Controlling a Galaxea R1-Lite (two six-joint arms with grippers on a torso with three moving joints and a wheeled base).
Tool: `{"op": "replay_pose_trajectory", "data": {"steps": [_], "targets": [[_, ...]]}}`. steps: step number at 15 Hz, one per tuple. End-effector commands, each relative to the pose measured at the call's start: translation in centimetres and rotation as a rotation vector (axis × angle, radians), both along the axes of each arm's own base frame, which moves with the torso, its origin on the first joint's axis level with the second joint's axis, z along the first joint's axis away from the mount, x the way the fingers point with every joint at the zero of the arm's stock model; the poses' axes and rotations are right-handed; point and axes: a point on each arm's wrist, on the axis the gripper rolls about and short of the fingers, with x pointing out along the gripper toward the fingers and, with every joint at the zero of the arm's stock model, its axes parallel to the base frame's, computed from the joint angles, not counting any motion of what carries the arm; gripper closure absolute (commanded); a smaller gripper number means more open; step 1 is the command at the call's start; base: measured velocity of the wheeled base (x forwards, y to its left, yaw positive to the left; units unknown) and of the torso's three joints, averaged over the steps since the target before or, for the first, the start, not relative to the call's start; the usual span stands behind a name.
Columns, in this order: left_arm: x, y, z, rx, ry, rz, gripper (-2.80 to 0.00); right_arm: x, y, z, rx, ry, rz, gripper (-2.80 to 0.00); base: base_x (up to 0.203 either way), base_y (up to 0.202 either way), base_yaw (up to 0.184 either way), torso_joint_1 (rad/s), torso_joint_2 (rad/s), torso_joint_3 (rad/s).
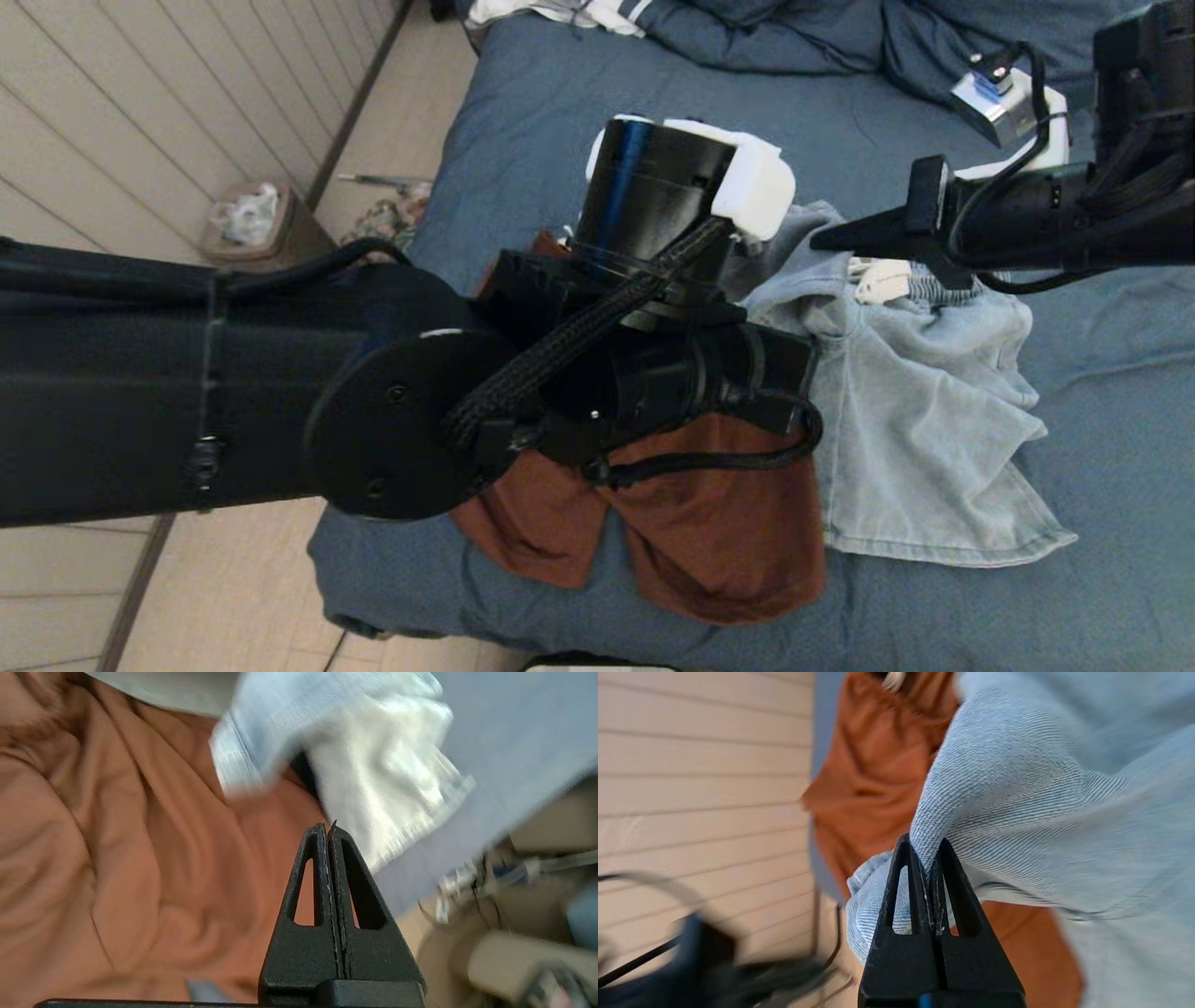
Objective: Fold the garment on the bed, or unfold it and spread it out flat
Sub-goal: Unford the blue shorts
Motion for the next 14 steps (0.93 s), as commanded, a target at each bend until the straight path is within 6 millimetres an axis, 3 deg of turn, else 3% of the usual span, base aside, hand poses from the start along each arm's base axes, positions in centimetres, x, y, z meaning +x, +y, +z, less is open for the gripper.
{"op": "replay_pose_trajectory", "data": {"steps": [1, 4, 6, 7, 14], "targets": [[1.8, -1.0, -2.2, 0.008, 0.006, 0.028, 0.0, -0.5, 0.8, 0.9, 0.004, 0.0, 0.034, 0.0, 0.0, 0.0, 0.0, 0.0, 0.0, 0.0], [2.0, -1.1, -2.9, 0.014, -0.005, 0.036, 0.0, -0.5, 0.8, 1.2, 0.003, 0.004, 0.035, 0.0, 0.0, 0.0, 0.0, 0.0, 0.0, 0.0], [2.0, -0.8, -2.2, -0.002, -0.037, 0.034, 0.0, -0.4, 0.9, 1.0, 0.0, 0.017, 0.037, 0.0, 0.0, 0.0, 0.0, 0.0, 0.0, 0.0], [1.8, -0.6, -1.9, -0.005, -0.046, 0.032, -2.8, -0.2, 0.9, 0.9, -0.001, 0.021, 0.035, 0.0, 0.0, 0.0, 0.0, 0.0, 0.0, 0.0], [0.5, 1.8, -0.7, 0.01, -0.123, 0.021, -2.8, 0.0, 0.7, 0.4, -0.007, 0.034, 0.025, 0.0, 0.0, 0.0, 0.0, 0.0, 0.0, 0.0]]}}
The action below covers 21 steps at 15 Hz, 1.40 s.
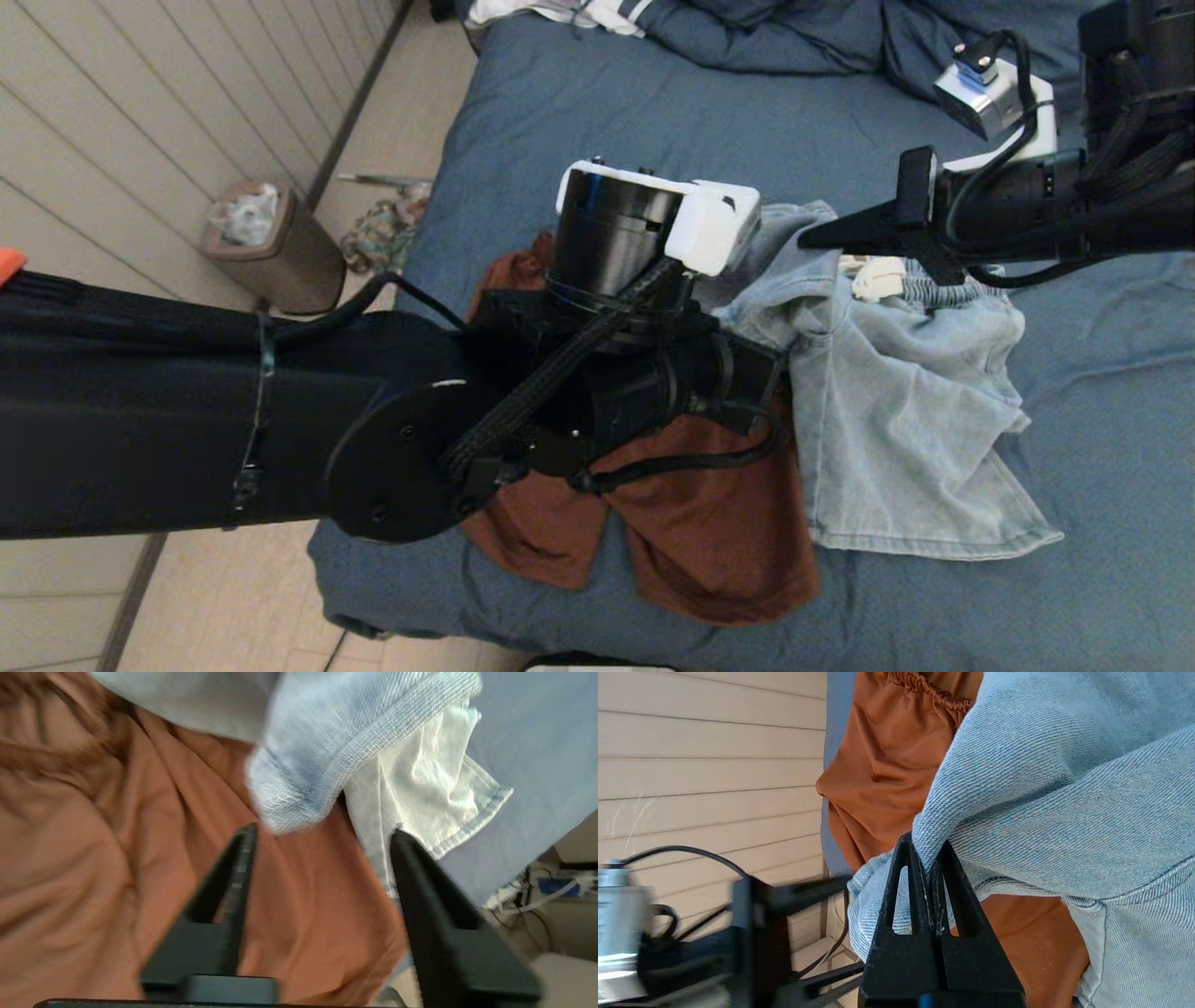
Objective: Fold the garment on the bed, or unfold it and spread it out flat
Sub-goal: Unford the blue shorts
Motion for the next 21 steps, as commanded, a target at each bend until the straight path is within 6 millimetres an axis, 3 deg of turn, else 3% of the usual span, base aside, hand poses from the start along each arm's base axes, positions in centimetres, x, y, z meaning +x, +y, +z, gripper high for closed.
{"op": "replay_pose_trajectory", "data": {"steps": [1, 5, 13, 14, 21], "targets": [[-0.6, 1.2, 0.8, -0.012, -0.036, 0.0, -2.8, 0.0, 0.0, -0.2, 0.0, 0.008, 0.002, 0.0, 0.0, 0.0, 0.0, 0.0, 0.0, 0.0], [0.6, 0.6, 0.6, -0.014, -0.08, 0.009, -2.8, -0.3, 0.2, 0.0, 0.003, 0.005, 0.012, 0.0, 0.0, 0.0, 0.0, 0.0, 0.0, 0.0], [3.4, -2.7, -0.2, 0.001, -0.15, 0.009, -2.8, -0.7, 0.1, 0.3, 0.005, -0.004, 0.013, 0.0, 0.0, 0.0, 0.0, 0.0, 0.0, 0.0], [3.4, -2.7, -0.3, 0.003, -0.149, 0.01, 0.0, -0.7, 0.1, 0.3, 0.005, -0.004, 0.013, 0.0, 0.0, 0.0, 0.0, 0.0, 0.0, 0.0], [3.4, -2.7, -0.2, 0.0, -0.15, 0.012, 0.0, -0.8, 0.1, 0.2, 0.003, 0.0, 0.012, 0.0, 0.0, 0.0, 0.0, 0.0, 0.0, 0.0]]}}
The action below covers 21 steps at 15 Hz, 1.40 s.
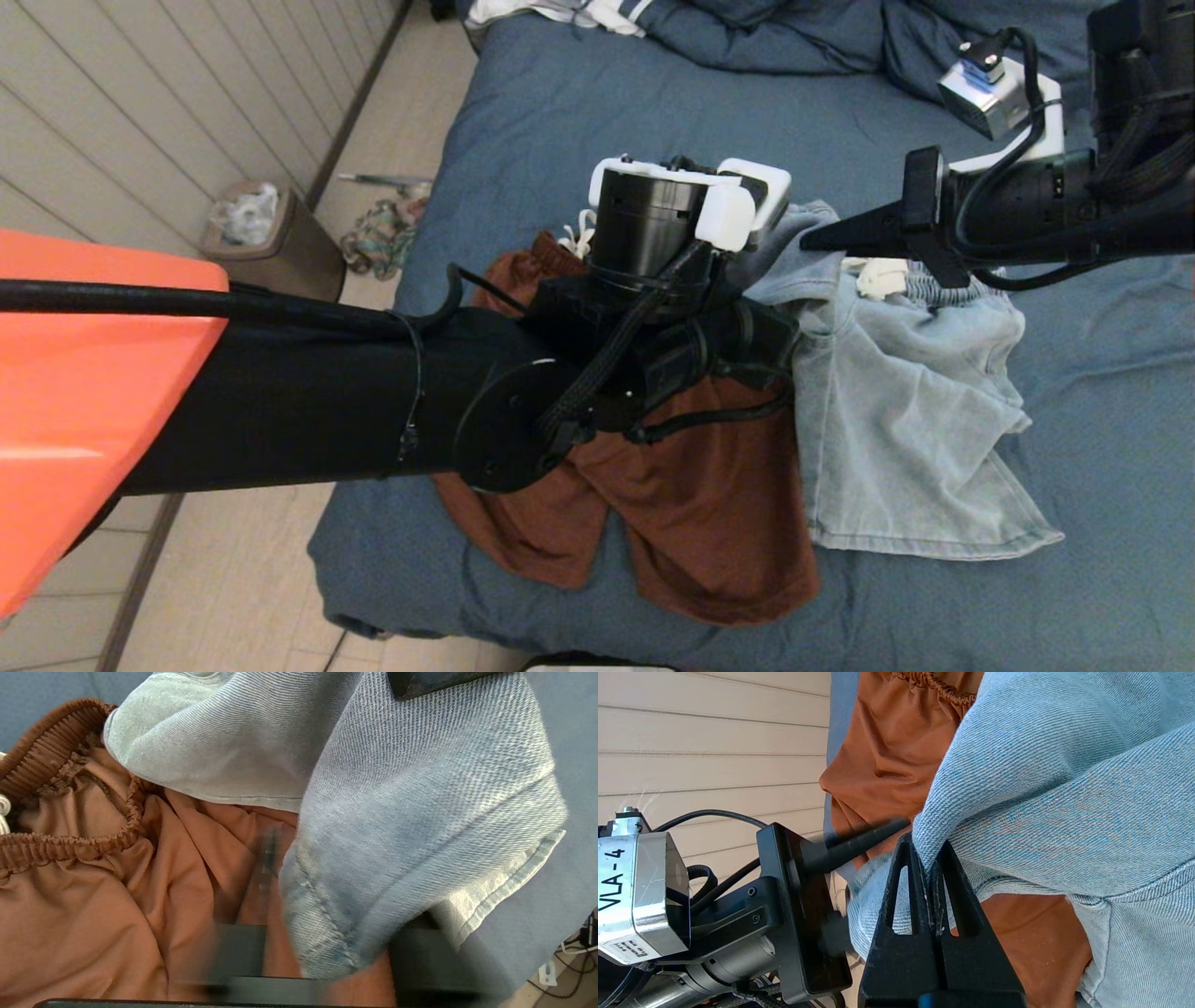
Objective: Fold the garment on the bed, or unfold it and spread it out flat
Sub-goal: Unford the blue shorts
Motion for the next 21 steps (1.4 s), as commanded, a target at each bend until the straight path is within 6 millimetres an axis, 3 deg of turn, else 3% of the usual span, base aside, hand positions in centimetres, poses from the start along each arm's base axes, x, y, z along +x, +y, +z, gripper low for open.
{"op": "replay_pose_trajectory", "data": {"steps": [1, 2, 3, 10, 13, 15, 17, 21], "targets": [[0.0, -0.1, -0.1, 0.0, 0.001, 0.002, 0.0, -0.3, -0.1, 0.1, 0.001, -0.001, 0.001, 0.0, 0.0, 0.0, 0.0, 0.0, 0.0, 0.0], [0.0, -0.1, -0.1, 0.0, 0.001, 0.002, 0.0, -0.5, -0.1, 0.1, -0.003, -0.007, 0.003, 0.0, 0.0, 0.0, 0.0, 0.0, 0.0, 0.0], [0.0, -0.1, -0.1, 0.0, 0.001, 0.002, 0.0, -0.8, -0.2, 0.1, -0.008, -0.01, 0.004, -2.8, 0.0, 0.0, 0.0, 0.0, 0.0, 0.0], [-0.5, 0.2, 1.5, -0.025, -0.026, 0.003, 0.0, -2.3, -1.5, 1.6, -0.036, -0.115, -0.018, -2.8, 0.0, 0.0, 0.0, 0.0, 0.0, 0.0], [-0.9, 0.4, 2.4, 0.073, -0.156, 0.052, 0.0, -1.8, -5.4, 2.0, -0.058, -0.142, -0.172, -2.8, 0.0, 0.0, 0.0, 0.0, 0.0, 0.0], [-1.8, 0.8, 3.8, 0.12, -0.242, 0.085, 0.0, -1.3, -6.5, 1.7, -0.072, -0.135, -0.213, -2.8, 0.0, 0.0, 0.0, 0.0, 0.0, 0.0], [-2.4, 1.5, 5.9, 0.165, -0.342, 0.146, 0.0, -1.0, -6.8, 1.5, -0.074, -0.128, -0.226, -2.8, 0.0, 0.0, 0.0, 0.0, 0.0, 0.0], [-3.9, 1.7, 7.7, 0.208, -0.391, 0.254, 0.0, 0.1, -6.7, 1.1, -0.075, -0.131, -0.228, -2.8, 0.0, 0.0, 0.0, 0.0, 0.0, 0.0]]}}
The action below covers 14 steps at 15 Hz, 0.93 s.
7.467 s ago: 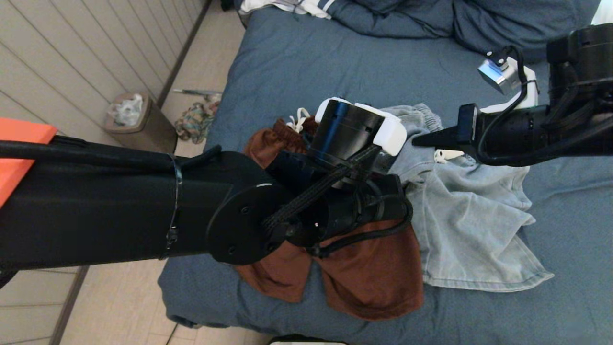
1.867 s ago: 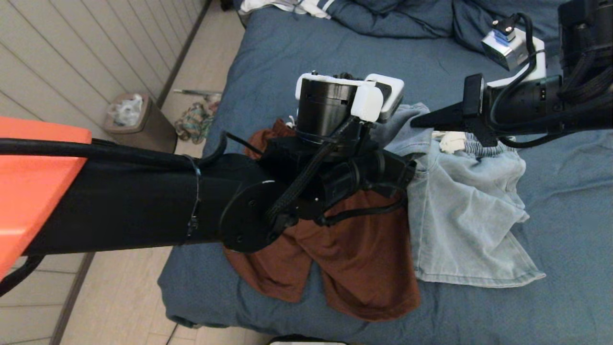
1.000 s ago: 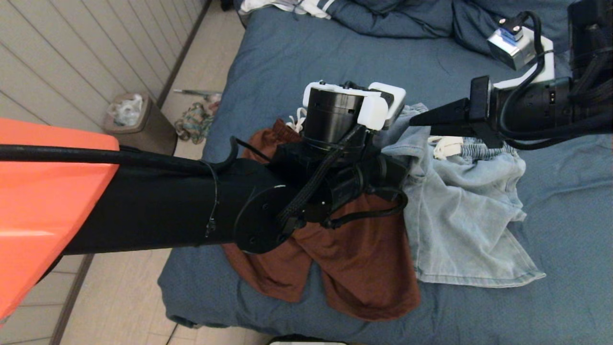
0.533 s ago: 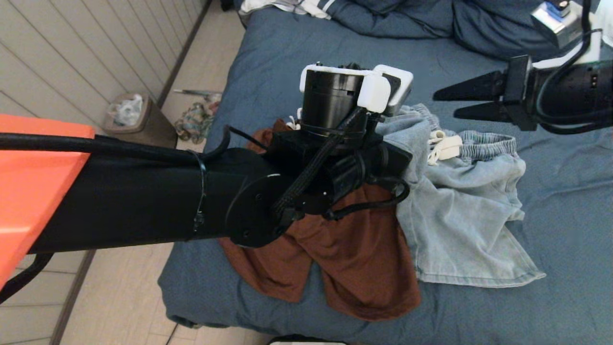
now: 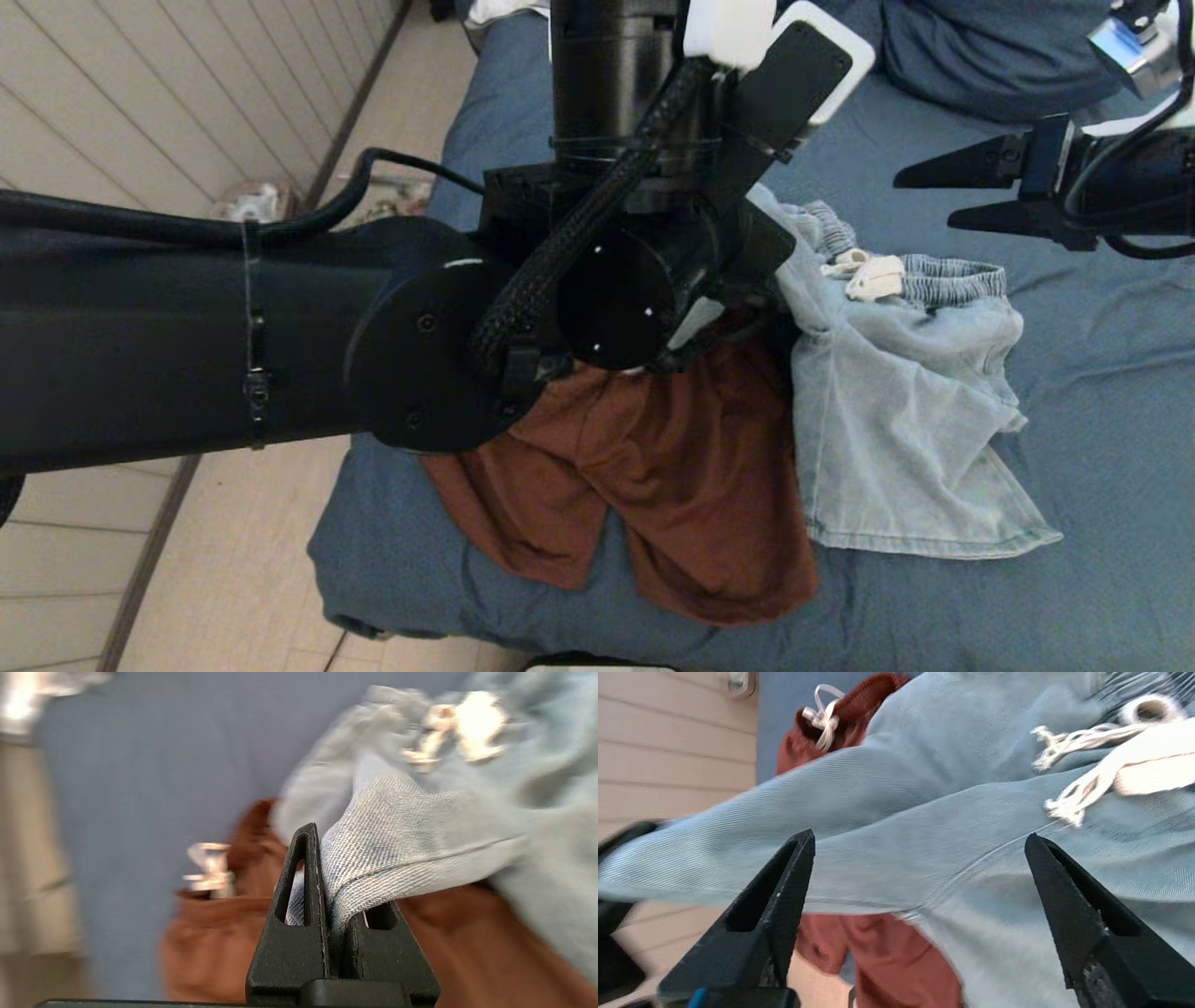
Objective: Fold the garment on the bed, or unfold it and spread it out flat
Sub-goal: Unford the blue shorts
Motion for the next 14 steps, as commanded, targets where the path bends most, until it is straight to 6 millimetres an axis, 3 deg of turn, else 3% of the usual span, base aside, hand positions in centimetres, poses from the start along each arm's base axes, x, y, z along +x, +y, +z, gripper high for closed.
{"op": "replay_pose_trajectory", "data": {"steps": [1, 4, 6, 14], "targets": [[-1.6, 0.0, 1.2, 0.003, -0.032, 0.03, 0.0, 1.1, 0.0, -0.5, 0.003, 0.007, -0.001, -2.8, 0.0, 0.0, 0.0, 0.0, 0.0, 0.0], [-3.5, -0.8, 1.5, 0.056, -0.066, 0.096, 0.0, 1.4, 0.0, -0.9, 0.003, 0.017, 0.0, -2.8, 0.0, 0.0, 0.0, 0.0, 0.0, 0.0], [-4.1, -1.2, 0.4, 0.1, -0.056, 0.092, 0.0, 1.6, 0.1, -1.1, 0.002, 0.026, 0.003, -2.8, 0.0, 0.0, 0.0, 0.0, 0.0, 0.0], [-9.2, -3.1, -9.5, 0.312, 0.02, -0.024, 0.0, 3.2, 0.1, -2.2, 0.002, 0.065, 0.002, -2.8, 0.0, 0.0, 0.0, 0.0, 0.0, 0.0]]}}
